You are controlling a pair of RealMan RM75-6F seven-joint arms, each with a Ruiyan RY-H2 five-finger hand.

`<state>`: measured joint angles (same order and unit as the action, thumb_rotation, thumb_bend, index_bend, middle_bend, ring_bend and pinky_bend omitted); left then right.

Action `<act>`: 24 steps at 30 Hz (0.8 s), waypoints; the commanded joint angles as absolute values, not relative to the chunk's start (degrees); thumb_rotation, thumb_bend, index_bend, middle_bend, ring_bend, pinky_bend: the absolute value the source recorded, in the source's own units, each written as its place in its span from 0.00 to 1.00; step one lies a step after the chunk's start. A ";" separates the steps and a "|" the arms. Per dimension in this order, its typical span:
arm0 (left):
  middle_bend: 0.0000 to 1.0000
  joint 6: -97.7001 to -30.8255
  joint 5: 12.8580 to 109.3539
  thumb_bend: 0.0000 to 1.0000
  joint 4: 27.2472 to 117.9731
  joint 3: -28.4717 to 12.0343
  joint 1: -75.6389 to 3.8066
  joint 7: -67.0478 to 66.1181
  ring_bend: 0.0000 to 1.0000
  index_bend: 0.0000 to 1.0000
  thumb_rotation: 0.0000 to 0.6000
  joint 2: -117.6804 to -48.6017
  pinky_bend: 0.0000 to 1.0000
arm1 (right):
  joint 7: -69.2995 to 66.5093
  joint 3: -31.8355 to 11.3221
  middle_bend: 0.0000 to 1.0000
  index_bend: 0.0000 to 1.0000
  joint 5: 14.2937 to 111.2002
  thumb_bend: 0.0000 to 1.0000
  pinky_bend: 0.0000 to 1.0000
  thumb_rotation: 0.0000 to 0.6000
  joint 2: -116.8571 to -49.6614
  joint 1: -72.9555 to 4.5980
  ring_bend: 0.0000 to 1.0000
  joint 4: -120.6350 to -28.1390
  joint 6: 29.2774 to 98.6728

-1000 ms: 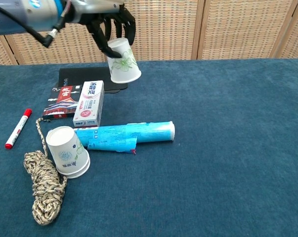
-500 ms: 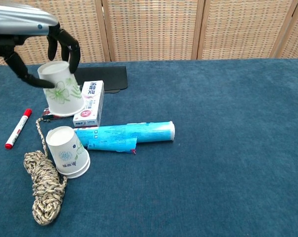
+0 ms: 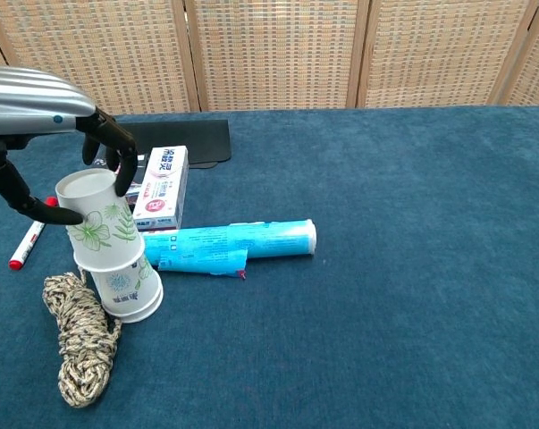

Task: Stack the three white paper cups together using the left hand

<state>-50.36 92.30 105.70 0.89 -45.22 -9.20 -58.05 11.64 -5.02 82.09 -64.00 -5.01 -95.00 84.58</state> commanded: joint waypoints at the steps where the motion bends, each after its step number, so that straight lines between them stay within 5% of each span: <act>1: 0.41 -50.25 92.42 0.37 105.31 0.96 -45.08 -9.60 0.36 0.55 1.00 -58.47 0.40 | 11.57 -5.02 0.00 0.00 82.13 0.00 0.00 1.00 -63.94 -4.95 0.00 -94.97 84.66; 7: 0.41 -49.96 92.32 0.36 104.97 1.01 -44.79 -10.81 0.35 0.53 1.00 -58.59 0.39 | 11.52 -5.03 0.00 0.00 82.16 0.00 0.00 1.00 -63.92 -4.93 0.00 -94.98 84.65; 10: 0.33 -48.59 92.29 0.25 105.15 1.50 -45.03 -10.55 0.24 0.46 1.00 -58.02 0.32 | 11.65 -4.98 0.00 0.00 82.23 0.00 0.00 1.00 -63.95 -4.95 0.00 -95.00 84.60; 13: 0.18 -47.36 92.16 0.06 105.23 1.90 -45.27 -10.30 0.09 0.28 1.00 -57.45 0.23 | 11.77 -4.96 0.00 0.00 82.27 0.00 0.00 1.00 -63.99 -4.93 0.00 -95.01 84.62; 17: 0.01 -46.97 91.59 0.00 105.06 1.91 -45.15 -10.62 0.00 0.02 1.00 -57.05 0.06 | 11.84 -4.92 0.00 0.00 82.30 0.00 0.00 1.00 -64.02 -4.96 0.00 -95.01 84.52; 24: 0.00 -51.79 91.26 0.00 104.06 0.99 -42.74 -9.22 0.00 0.00 1.00 -56.36 0.00 | 12.04 -4.72 0.00 0.00 82.68 0.00 0.00 1.00 -64.10 -4.97 0.00 -95.07 84.48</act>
<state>-50.12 91.36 104.49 1.35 -43.73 -9.74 -56.70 12.04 -4.72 82.69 -64.10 -4.97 -95.07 84.49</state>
